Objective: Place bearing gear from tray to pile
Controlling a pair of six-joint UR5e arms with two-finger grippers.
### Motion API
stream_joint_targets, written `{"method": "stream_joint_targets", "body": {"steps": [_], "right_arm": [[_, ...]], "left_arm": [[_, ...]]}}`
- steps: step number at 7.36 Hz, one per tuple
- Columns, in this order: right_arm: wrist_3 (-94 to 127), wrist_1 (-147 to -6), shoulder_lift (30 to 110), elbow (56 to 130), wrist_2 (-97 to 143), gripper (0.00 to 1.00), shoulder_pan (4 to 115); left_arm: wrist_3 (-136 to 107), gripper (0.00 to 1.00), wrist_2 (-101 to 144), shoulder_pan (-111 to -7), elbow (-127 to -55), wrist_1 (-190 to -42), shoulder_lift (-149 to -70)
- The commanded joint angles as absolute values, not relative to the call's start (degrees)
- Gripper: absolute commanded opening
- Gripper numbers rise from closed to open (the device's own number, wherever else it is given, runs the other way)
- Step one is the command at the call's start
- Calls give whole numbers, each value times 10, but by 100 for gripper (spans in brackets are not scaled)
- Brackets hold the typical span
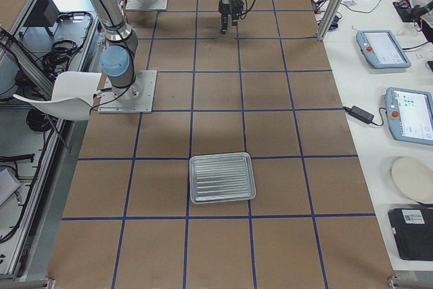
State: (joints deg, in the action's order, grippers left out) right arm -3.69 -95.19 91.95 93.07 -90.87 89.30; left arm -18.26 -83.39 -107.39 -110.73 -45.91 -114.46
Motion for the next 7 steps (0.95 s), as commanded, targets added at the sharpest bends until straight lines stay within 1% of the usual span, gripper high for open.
{"method": "stream_joint_targets", "body": {"steps": [1, 2, 3, 5, 6, 7], "right_arm": [[-37, -952, 920, 931, -909, 100, 893], [-37, -952, 920, 931, -909, 100, 893], [-37, -952, 920, 931, -909, 100, 893], [-28, -950, 920, 928, -898, 100, 894], [-14, -928, 920, 919, -901, 100, 894], [10, -919, 920, 914, -902, 100, 896]], "left_arm": [[-152, 0, -834, -1070, -1103, -458, -1136], [-111, 0, -837, -1058, -1086, -472, -1122], [-95, 0, -836, -1022, -1049, -537, -1112], [-1, 0, -837, -914, -937, -711, -1102], [85, 0, -838, -849, -893, -788, -1101], [160, 0, -838, -777, -872, -828, -1101]]}}
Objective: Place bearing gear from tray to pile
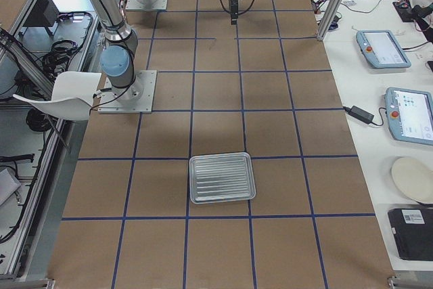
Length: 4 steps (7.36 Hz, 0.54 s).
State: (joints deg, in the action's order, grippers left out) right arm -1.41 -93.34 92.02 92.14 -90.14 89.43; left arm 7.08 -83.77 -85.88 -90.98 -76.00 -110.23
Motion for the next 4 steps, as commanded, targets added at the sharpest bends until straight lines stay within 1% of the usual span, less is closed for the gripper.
{"method": "stream_joint_targets", "body": {"steps": [1, 3, 4], "right_arm": [[19, -918, 919, 916, -897, 100, 898], [19, -918, 921, 922, -899, 100, 899], [19, -918, 921, 922, -899, 100, 899]], "left_arm": [[234, 0, -873, -713, -876, -830, -1105], [326, 0, -914, -625, -881, -831, -1114], [347, 0, -936, -594, -899, -824, -1116]]}}
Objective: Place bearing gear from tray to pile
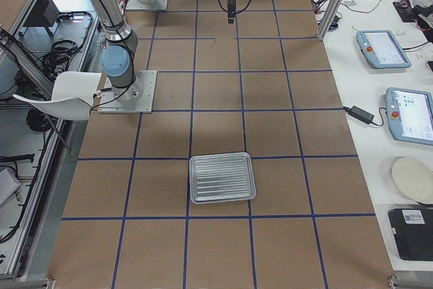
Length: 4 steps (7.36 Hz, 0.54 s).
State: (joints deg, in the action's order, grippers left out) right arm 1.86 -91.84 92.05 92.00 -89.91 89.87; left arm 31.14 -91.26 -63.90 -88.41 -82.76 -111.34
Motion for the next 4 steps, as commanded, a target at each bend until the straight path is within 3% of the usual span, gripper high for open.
{"method": "stream_joint_targets", "body": {"steps": [1, 4], "right_arm": [[19, -918, 921, 922, -899, 100, 899], [19, -918, 921, 923, -899, 100, 898]], "left_arm": [[374, 0, -946, -559, -924, -816, -1120], [380, 0, -947, -541, -1025, -690, -1124]]}}
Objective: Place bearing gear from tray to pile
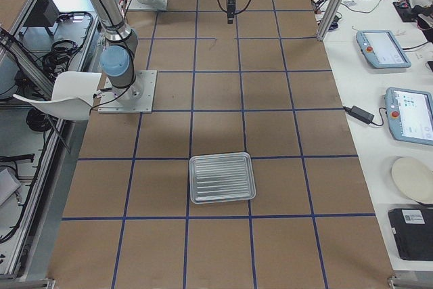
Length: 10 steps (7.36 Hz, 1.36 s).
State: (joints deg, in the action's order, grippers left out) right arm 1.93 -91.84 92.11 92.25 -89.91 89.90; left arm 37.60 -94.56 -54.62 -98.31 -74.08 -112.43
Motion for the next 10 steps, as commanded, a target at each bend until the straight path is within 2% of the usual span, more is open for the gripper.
{"method": "stream_joint_targets", "body": {"steps": [1, 10], "right_arm": [[19, -918, 921, 923, -899, 100, 899], [14, -918, 921, 923, -904, 100, 899]], "left_arm": [[380, 0, -947, -541, -1036, -687, -1123], [384, 0, -952, -540, -1039, -679, -1147]]}}
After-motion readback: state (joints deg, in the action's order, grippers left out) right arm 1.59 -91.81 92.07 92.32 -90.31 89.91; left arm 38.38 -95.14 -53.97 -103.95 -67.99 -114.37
